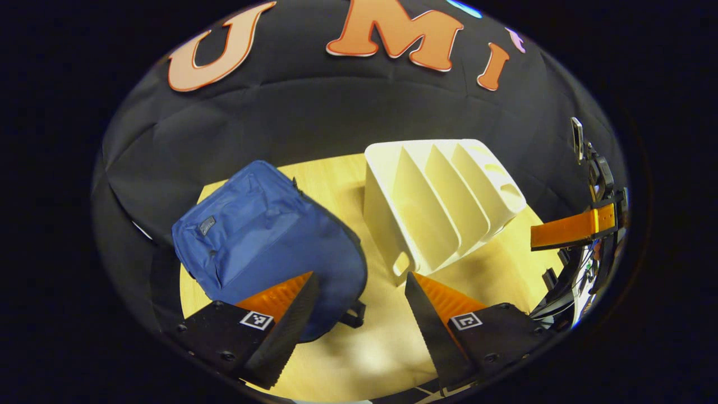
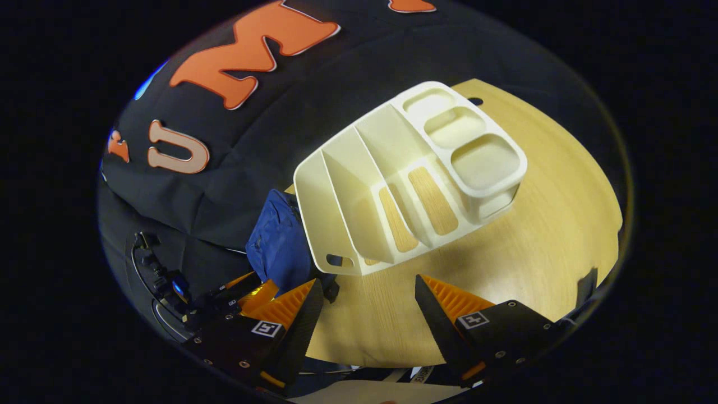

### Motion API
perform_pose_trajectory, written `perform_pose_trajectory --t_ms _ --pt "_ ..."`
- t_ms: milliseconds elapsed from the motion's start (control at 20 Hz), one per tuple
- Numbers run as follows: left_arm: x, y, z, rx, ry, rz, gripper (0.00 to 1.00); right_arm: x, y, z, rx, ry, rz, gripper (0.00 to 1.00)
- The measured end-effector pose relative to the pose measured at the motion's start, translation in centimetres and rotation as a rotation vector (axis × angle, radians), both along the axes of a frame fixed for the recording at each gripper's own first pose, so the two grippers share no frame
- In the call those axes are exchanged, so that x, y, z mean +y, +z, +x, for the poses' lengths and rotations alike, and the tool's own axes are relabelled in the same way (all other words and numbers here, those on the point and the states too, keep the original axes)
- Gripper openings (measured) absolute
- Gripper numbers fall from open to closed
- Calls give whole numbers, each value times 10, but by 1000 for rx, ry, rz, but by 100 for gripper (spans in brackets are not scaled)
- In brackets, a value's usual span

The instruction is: Open the schoolbag, grab two books from the bookshelf and put them into the schoolbag.

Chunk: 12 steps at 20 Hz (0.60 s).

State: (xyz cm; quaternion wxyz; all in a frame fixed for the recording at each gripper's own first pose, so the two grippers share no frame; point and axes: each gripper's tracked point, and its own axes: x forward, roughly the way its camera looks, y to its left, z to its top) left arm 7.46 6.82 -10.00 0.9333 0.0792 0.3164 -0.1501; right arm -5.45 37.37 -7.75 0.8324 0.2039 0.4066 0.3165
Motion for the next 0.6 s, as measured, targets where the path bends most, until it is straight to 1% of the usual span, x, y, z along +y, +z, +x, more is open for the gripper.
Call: perform_pose_trajectory --t_ms 100,200,350,450,550,600 --pt "-17 29 -2 -88 0 -5 99 -14 30 13 -131 -4 -17 98" --pt "-34 62 -1 -189 5 -28 98 -31 66 21 -269 -26 -20 98" --pt "-54 113 -1 -344 7 -60 98 -56 110 28 -475 -92 -31 97" --pt "-60 143 -7 -436 13 -75 98 -66 128 25 -614 -150 -44 97" --pt "-68 168 -10 -525 17 -100 98 -84 156 15 -734 -200 -41 97" --pt "-71 180 -13 -562 18 -116 100 -89 170 7 -786 -220 -23 97"
